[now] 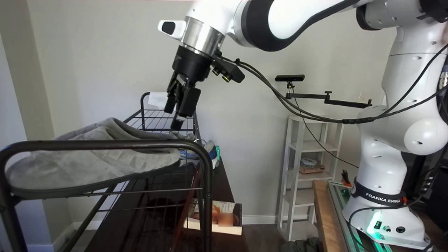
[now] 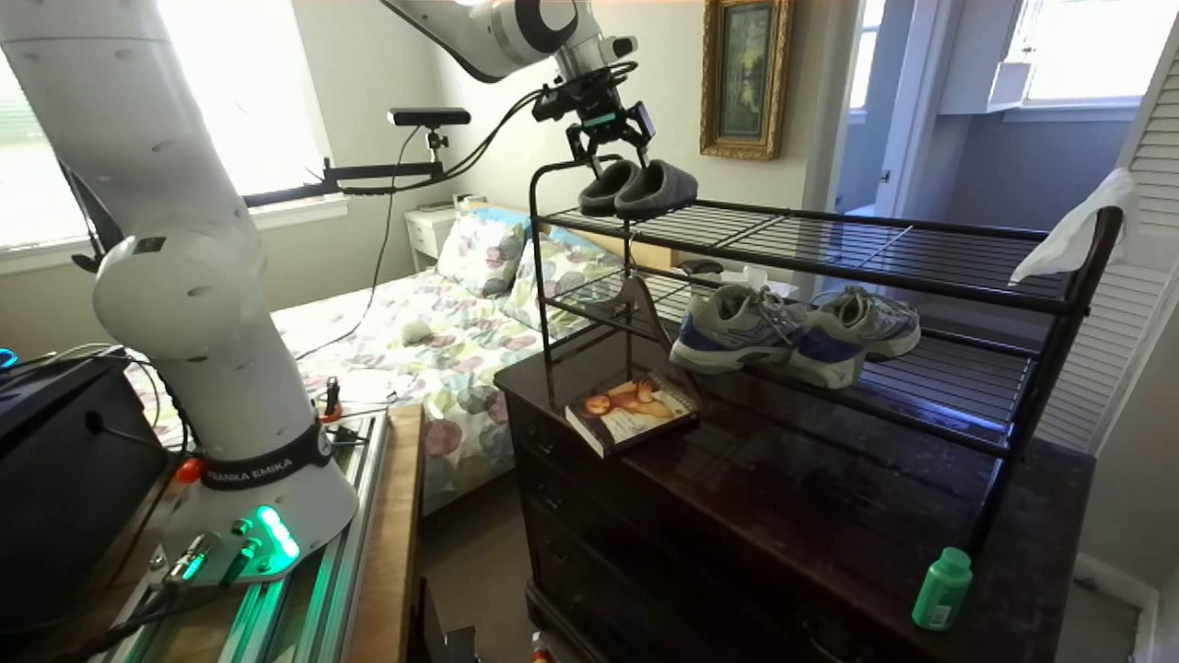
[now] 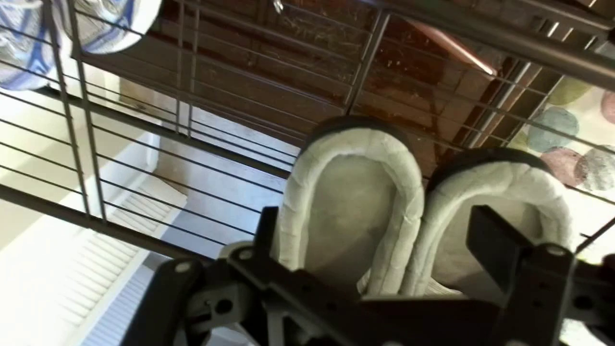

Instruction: Pick up ta pair of shoes from the top of the rack and put it on top of the cabinet

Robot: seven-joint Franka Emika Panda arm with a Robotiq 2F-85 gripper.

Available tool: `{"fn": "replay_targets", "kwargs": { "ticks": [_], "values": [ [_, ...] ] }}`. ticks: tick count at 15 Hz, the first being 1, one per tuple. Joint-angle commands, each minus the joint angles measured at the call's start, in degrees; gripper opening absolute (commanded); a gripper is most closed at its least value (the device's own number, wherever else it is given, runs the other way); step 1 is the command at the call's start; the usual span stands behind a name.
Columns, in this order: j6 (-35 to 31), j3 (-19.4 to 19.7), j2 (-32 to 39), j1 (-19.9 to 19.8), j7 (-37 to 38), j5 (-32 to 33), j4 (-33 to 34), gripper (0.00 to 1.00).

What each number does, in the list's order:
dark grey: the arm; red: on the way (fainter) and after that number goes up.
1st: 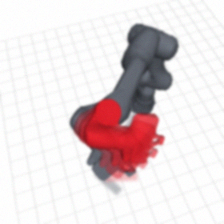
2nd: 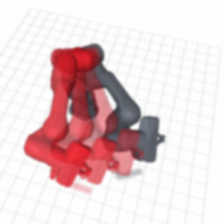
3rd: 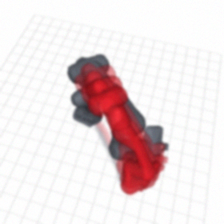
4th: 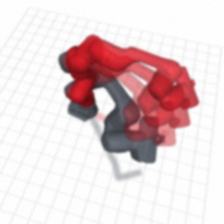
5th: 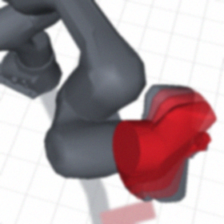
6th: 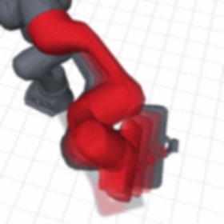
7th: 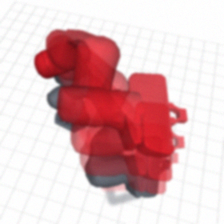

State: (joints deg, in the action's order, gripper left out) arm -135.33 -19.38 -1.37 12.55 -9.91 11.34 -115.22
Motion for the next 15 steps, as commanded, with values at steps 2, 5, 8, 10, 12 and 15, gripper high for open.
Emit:
{"fn": "replay_targets", "kwargs": {
  "ticks": [2, 5, 8, 10, 12, 15],
  "values": [
    [-1.59, 0.64, 3.89, 2.40, -10.93, -10.94, 3.15, 1.00],
    [-3.05, 0.80, 5.04, 2.80, -10.31, -8.33, 3.33, 1.00],
    [-5.02, 1.33, 6.43, 2.62, -8.89, -5.48, 3.94, 1.00],
    [-5.93, 1.73, 8.28, 2.65, -8.46, -4.43, 5.16, 1.00],
    [-5.26, 1.84, 11.14, 2.91, -8.02, -4.47, 7.83, 1.00],
    [-4.10, 1.56, 14.40, 3.46, -7.39, -5.20, 10.38, 1.00]
  ]
}}
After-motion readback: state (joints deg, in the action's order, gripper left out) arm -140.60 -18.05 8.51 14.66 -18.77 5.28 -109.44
